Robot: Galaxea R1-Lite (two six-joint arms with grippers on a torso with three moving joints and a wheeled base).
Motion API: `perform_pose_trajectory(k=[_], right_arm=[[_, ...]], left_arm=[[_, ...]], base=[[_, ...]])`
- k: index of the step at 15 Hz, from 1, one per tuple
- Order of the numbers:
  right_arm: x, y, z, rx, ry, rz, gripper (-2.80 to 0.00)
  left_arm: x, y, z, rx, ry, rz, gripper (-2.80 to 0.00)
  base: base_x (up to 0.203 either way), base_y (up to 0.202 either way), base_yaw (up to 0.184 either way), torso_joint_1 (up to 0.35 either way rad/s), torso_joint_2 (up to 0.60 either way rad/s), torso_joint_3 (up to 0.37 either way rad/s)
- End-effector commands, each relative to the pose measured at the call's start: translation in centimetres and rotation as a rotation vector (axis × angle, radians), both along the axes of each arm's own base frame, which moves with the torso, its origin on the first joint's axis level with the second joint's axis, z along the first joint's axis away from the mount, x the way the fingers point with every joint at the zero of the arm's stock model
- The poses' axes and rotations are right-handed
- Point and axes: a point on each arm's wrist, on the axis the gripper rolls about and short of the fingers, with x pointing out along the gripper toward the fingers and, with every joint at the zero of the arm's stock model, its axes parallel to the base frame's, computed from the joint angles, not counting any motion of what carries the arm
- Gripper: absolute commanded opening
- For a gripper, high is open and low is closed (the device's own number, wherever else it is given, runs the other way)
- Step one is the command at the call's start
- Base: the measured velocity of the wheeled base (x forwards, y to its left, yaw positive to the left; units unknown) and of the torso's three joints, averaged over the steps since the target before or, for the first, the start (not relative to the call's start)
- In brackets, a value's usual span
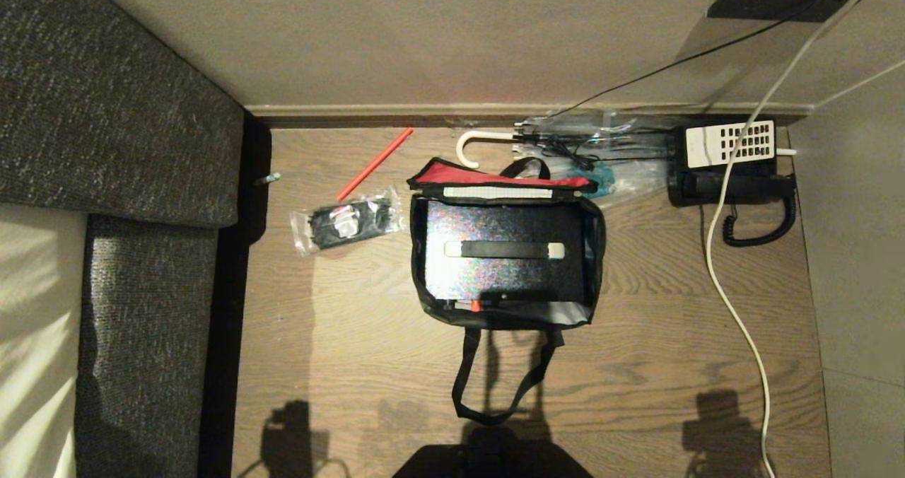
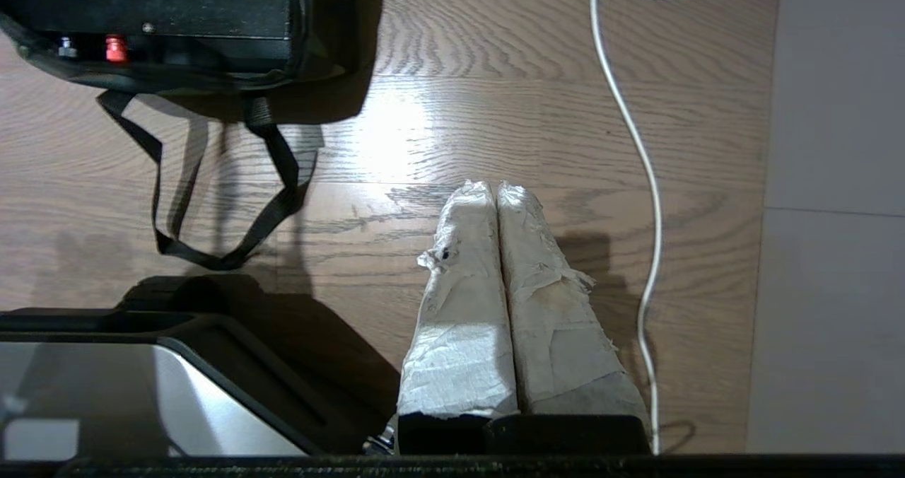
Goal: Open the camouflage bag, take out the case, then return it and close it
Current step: Close the top of the storage box
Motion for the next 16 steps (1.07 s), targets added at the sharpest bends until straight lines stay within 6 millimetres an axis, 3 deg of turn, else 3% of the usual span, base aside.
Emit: perform_pose_trajectory(k=[1,16], right_arm=[[0.02,0.00,-0.04,-0.003,0.003,0.001,-2.80],[0.02,0.02,-0.05,-0.039,0.004,0.009,-2.80]], left_arm=[[0.01,0.00,0.00,0.006,0.002,-0.002,-2.80],[0.02,-0.03,-0.09,0.047,0.007,-0.015,-2.80]], base=[[0.000,0.000,0.000,0.000,0.00,0.000],[0.000,0.000,0.000,0.000,0.00,0.000]])
